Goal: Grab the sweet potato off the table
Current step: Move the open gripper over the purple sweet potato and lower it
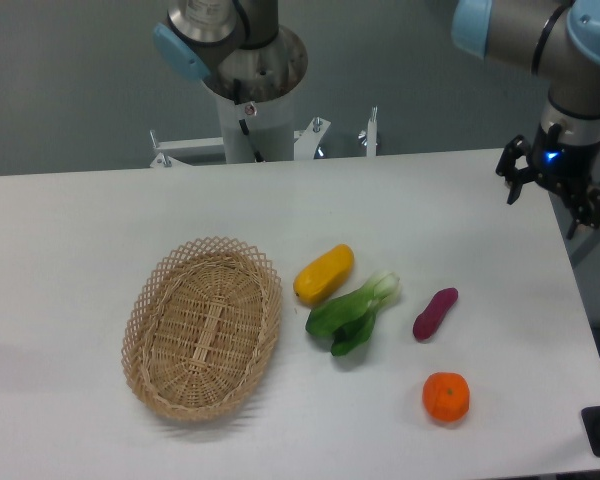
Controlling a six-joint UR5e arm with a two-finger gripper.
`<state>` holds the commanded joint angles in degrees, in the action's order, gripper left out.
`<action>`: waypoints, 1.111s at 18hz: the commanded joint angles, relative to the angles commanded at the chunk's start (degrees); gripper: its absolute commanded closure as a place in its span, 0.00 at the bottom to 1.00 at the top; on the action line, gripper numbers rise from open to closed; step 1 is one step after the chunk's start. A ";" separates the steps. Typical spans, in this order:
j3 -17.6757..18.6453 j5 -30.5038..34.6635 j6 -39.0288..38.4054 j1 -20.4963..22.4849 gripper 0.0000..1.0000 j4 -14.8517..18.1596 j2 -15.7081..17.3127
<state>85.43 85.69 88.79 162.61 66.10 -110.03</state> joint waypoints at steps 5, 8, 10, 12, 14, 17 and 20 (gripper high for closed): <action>4.12 0.44 -7.56 -3.43 0.00 -7.81 -2.64; 7.72 0.53 -10.65 -4.84 0.00 -14.49 -4.39; 9.49 0.44 -11.00 -5.02 0.00 -16.52 -5.10; 10.11 0.53 -11.00 -5.54 0.00 -17.14 -5.98; 10.46 0.53 -10.92 -5.72 0.00 -17.41 -6.86; 12.48 0.62 -10.74 -6.25 0.00 -19.94 -7.91; 13.89 0.62 -10.21 -6.42 0.00 -22.68 -8.70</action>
<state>99.31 86.31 78.57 156.18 43.42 -118.74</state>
